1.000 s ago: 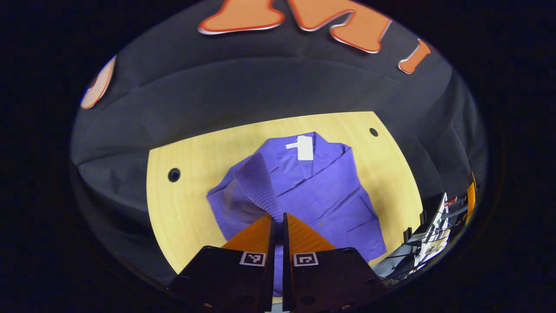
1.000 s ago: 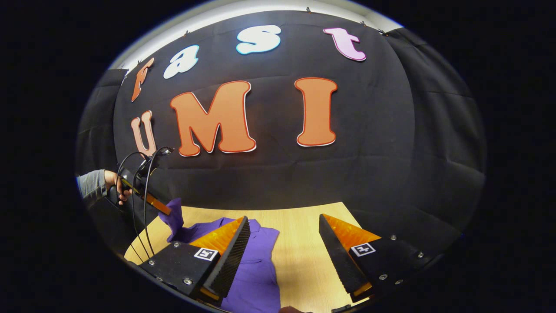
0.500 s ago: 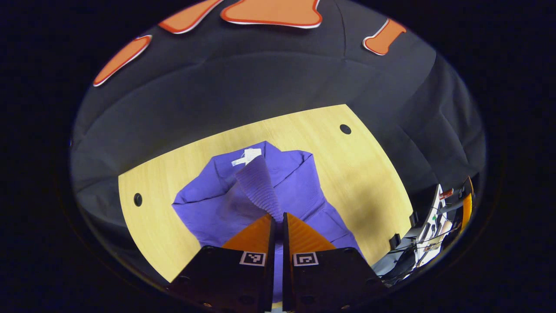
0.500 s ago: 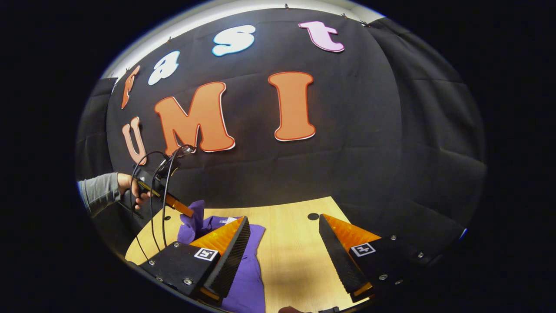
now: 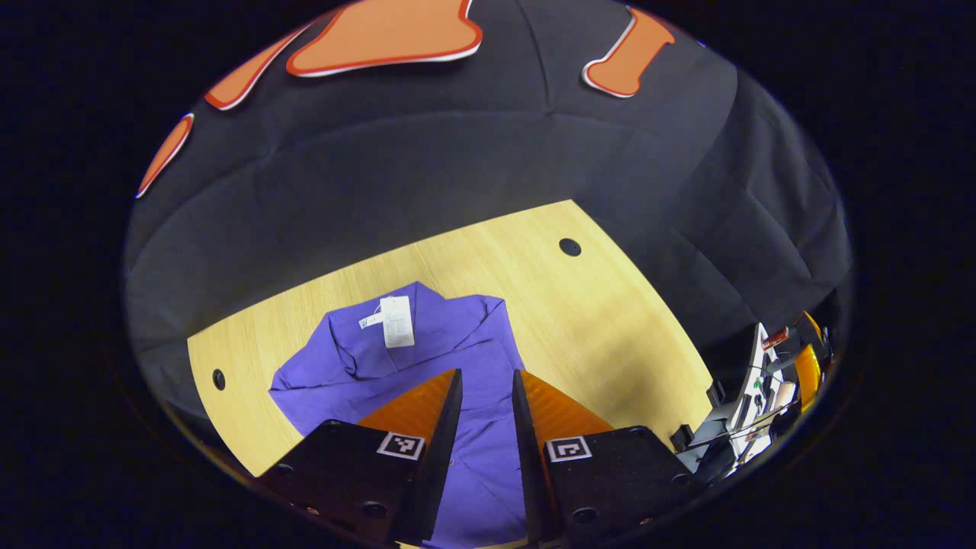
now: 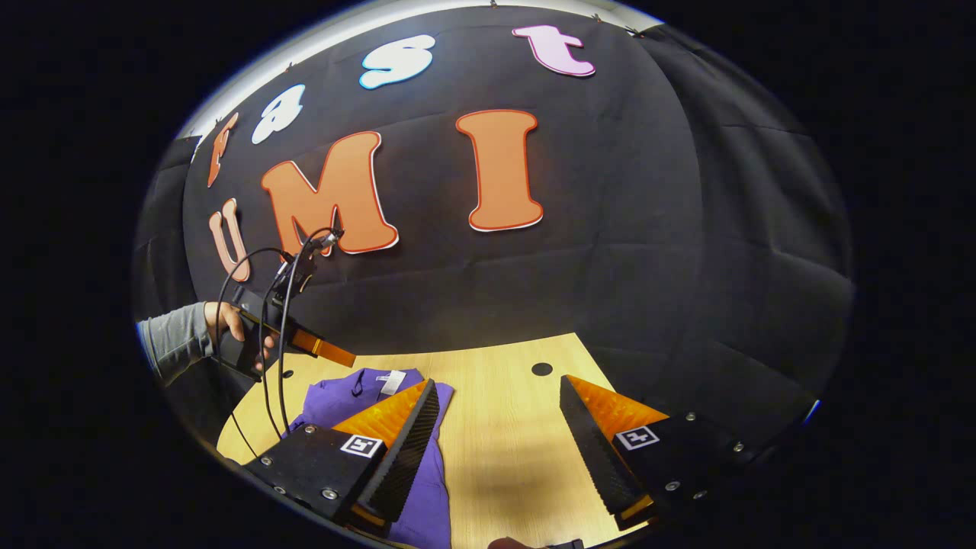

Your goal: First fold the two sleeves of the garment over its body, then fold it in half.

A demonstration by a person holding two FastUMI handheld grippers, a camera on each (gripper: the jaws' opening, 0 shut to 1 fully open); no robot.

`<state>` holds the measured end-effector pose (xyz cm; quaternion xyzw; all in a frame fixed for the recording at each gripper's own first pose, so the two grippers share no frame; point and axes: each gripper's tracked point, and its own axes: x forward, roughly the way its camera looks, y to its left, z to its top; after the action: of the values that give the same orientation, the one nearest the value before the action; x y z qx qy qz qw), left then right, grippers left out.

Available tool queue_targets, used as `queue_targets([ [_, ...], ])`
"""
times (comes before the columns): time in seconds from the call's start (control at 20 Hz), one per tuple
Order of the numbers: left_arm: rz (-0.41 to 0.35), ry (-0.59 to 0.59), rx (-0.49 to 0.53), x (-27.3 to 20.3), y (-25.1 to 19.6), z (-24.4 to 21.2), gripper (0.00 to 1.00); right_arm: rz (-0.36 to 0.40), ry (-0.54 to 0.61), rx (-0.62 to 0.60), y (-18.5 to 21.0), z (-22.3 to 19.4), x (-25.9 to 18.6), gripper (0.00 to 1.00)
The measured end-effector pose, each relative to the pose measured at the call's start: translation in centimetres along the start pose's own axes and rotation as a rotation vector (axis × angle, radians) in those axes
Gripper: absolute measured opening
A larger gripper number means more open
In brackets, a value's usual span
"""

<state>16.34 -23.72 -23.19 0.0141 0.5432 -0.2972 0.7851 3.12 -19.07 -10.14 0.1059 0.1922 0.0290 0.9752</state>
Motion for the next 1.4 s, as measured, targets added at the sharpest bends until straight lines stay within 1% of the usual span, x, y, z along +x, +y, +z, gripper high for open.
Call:
queue_targets([
  [0.1,-0.006,-0.021,-0.011,-1.6,0.2,-1.0,0.52,0.011,0.013,-0.014,0.7,-0.5,0.4,0.95],
  [0.15,0.007,-0.030,-0.009,-2.2,0.9,-1.8,0.59,0.015,0.024,-0.020,1.1,-1.0,0.6,0.95],
  [0.2,0.028,-0.044,-0.006,-2.9,1.6,-2.5,0.65,0.021,0.035,-0.026,1.6,-1.4,0.7,0.95],
  [0.35,0.126,-0.074,-0.022,-5.6,4.9,-5.6,0.92,0.038,0.066,-0.034,3.4,-2.7,1.1,0.95],
  [0.5,0.223,-0.078,-0.067,-8.2,8.4,-10.1,0.94,0.045,0.125,-0.061,5.2,-5.0,1.3,0.95],
  [0.55,0.252,-0.085,-0.079,-9.0,9.4,-11.5,0.97,0.044,0.142,-0.069,5.6,-5.8,1.3,0.95],
  [0.6,0.281,-0.091,-0.090,-9.9,10.4,-12.8,0.98,0.043,0.170,-0.074,6.1,-7.0,1.3,0.95],
  [0.65,0.305,-0.093,-0.106,-10.7,11.3,-14.4,0.98,0.041,0.200,-0.077,6.6,-8.1,1.5,0.95],
  [0.8,0.342,-0.069,-0.158,-12.2,12.9,-19.2,0.98,0.038,0.291,-0.089,7.6,-11.6,1.3,0.95],
  [0.9,0.377,-0.023,-0.179,-12.8,14.1,-23.0,0.98,0.044,0.361,-0.105,8.4,-14.1,1.1,0.95],
  [1.0,0.377,0.033,-0.219,-13.0,14.6,-26.8,0.98,0.049,0.438,-0.126,8.8,-16.4,0.8,0.95],
  [1.1,0.359,0.092,-0.283,-12.7,14.7,-30.4,0.98,0.051,0.515,-0.140,9.2,-19.5,0.4,0.96],
  [1.15,0.351,0.125,-0.317,-12.4,14.9,-33.0,0.98,0.047,0.555,-0.144,9.2,-21.1,0.2,0.96],
  [1.3,0.329,0.222,-0.419,-11.7,15.1,-38.7,0.98,0.049,0.693,-0.133,9.4,-25.3,-0.4,0.96],
  [1.4,0.314,0.274,-0.472,-11.9,15.0,-41.7,0.99,0.054,0.750,-0.134,9.5,-27.6,-1.4,0.97],
])
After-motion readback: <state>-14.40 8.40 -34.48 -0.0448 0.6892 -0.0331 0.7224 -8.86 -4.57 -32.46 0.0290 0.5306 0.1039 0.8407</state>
